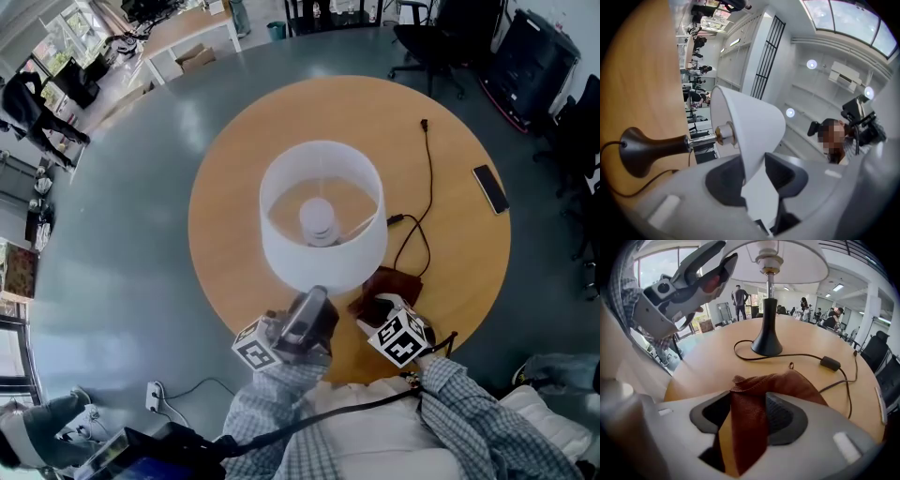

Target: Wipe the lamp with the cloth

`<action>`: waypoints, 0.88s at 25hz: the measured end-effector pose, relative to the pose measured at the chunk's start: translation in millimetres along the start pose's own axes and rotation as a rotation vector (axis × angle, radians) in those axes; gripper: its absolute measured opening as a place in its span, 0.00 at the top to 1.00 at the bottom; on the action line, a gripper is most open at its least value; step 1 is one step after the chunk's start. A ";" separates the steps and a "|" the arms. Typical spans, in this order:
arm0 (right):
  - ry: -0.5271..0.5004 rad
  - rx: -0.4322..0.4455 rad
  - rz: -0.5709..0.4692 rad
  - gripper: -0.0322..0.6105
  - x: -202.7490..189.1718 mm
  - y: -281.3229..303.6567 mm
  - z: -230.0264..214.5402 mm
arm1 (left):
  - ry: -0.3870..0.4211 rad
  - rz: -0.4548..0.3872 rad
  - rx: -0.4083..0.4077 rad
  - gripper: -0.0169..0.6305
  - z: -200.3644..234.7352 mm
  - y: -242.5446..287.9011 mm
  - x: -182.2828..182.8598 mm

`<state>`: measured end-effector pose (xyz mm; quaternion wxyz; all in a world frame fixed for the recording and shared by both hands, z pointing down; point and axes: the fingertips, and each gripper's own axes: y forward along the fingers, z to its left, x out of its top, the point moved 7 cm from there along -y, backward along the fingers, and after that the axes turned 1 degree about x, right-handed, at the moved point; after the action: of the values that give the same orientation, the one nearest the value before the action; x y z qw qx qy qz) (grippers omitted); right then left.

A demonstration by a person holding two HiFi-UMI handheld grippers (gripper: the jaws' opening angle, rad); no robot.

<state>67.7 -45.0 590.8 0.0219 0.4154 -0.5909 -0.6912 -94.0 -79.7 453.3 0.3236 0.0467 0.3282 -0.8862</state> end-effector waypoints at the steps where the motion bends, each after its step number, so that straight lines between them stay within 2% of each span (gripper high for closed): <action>1: -0.022 -0.004 0.009 0.58 0.4 2.2 0.5 | 0.000 0.003 0.000 0.78 0.2 -0.1 0.2; 3: -0.046 0.000 0.007 0.58 1.1 3.7 0.8 | -0.002 0.003 -0.001 0.78 0.1 0.2 1.0; 6: -0.025 -0.009 -0.017 0.60 0.6 2.3 -1.7 | -0.008 -0.002 0.001 0.78 -0.6 0.3 1.0; 7: -0.004 -0.029 -0.025 0.62 0.0 1.8 -4.7 | -0.010 -0.003 0.002 0.78 -0.5 0.2 0.8; 8: 0.021 -0.048 -0.031 0.73 -0.8 1.8 -8.9 | -0.012 -0.003 0.003 0.78 -0.2 0.2 0.8; 9: 0.049 -0.056 -0.035 0.80 -2.2 2.5 -13.2 | -0.013 -0.004 0.003 0.78 0.3 0.2 0.9; 12: 0.165 -0.003 -0.065 0.82 -11.3 5.7 -23.0 | -0.017 -0.005 0.008 0.77 1.3 0.7 0.6; 14: 0.296 0.052 -0.152 0.83 -12.1 -3.0 -30.0 | -0.020 -0.005 0.011 0.77 2.0 1.4 -1.0; 17: 0.511 0.102 -0.350 0.83 -3.0 -29.8 -42.8 | -0.020 -0.003 0.009 0.77 2.8 1.7 -1.4; 19: 0.594 0.107 -0.470 0.83 5.1 -51.7 -51.9 | -0.017 -0.003 0.007 0.78 2.8 1.6 -0.7; 22: 0.665 0.085 -0.640 0.84 18.4 -91.7 -66.6 | -0.016 -0.002 0.006 0.78 2.8 -0.1 -0.8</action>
<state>137.8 -80.3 507.1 -0.0212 0.7764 -0.4217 -0.4678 -93.0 -81.0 455.8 0.3253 0.0401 0.3229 -0.8878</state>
